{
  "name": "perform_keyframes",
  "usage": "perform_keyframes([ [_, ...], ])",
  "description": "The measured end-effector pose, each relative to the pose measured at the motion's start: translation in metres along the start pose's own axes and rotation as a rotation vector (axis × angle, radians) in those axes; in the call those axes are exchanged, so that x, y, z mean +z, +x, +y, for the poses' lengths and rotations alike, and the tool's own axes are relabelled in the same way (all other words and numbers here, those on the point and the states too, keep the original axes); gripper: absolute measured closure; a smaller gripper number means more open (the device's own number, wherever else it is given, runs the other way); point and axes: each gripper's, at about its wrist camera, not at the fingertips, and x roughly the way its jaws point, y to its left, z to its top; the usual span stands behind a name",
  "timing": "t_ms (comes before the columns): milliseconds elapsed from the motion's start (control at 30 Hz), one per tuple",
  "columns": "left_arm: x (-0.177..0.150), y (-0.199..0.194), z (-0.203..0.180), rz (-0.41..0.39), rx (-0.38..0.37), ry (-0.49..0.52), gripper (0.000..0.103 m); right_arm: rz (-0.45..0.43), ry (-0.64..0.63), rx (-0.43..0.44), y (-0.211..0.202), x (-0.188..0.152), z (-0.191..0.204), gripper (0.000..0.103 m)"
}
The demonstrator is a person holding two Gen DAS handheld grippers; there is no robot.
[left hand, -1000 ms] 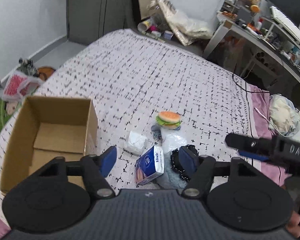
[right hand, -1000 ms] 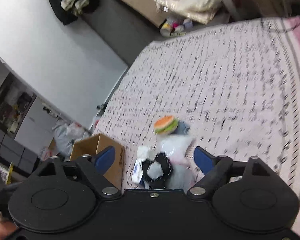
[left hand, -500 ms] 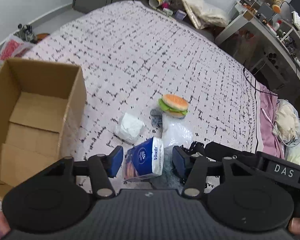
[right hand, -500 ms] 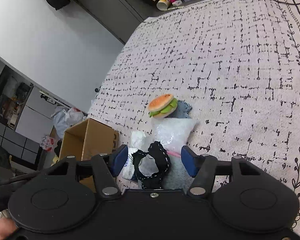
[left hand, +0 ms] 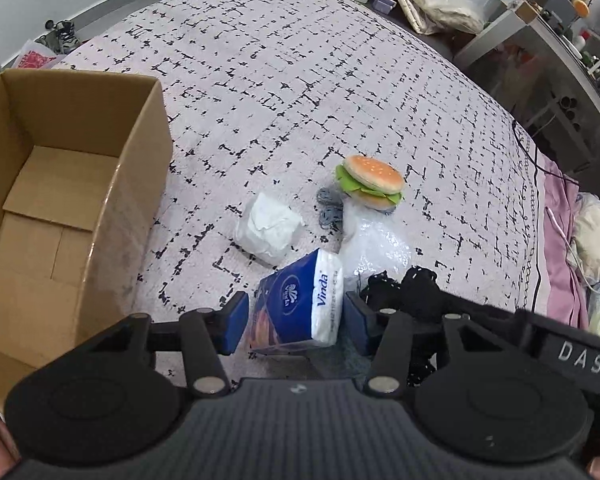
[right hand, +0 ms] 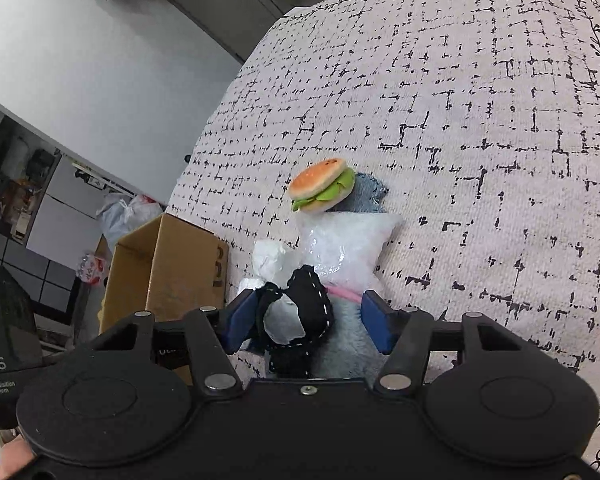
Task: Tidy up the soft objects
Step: 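Lift the tissue pack with the left tool while the right tool lifts the black lace item toward the box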
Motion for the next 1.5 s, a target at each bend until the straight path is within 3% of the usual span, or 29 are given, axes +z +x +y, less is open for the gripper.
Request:
perform_keyframes([
  [33,0.0,0.0,0.001,-0.003,0.0,-0.003,0.053,-0.001,-0.009,-0.004,0.001,-0.001,0.001,0.047],
  [100,-0.001,0.0,0.001,-0.002,-0.01,-0.007,0.069,-0.001,-0.022,-0.012,0.001,-0.001,0.003,0.052],
  [167,-0.003,0.0,0.0,-0.005,-0.016,-0.009,0.075,-0.005,-0.037,-0.016,0.001,-0.003,0.005,0.058],
  [400,-0.004,-0.006,0.0,-0.032,0.004,0.017,0.084,-0.044,-0.067,-0.032,-0.009,-0.004,0.006,0.073],
  [433,-0.004,-0.009,0.0,-0.038,0.004,0.016,0.084,-0.048,-0.065,-0.031,-0.012,-0.004,0.006,0.084],
  [567,-0.004,-0.022,-0.001,-0.069,-0.003,0.024,0.085,-0.07,-0.063,-0.032,-0.022,-0.007,0.005,0.093],
  [1100,-0.014,-0.069,-0.012,-0.14,-0.034,0.045,0.085,-0.152,0.044,0.043,-0.061,-0.018,-0.008,0.101],
  [1500,-0.017,-0.112,-0.004,-0.215,-0.067,0.063,0.085,-0.219,0.018,0.034,-0.08,-0.031,0.009,0.101],
])
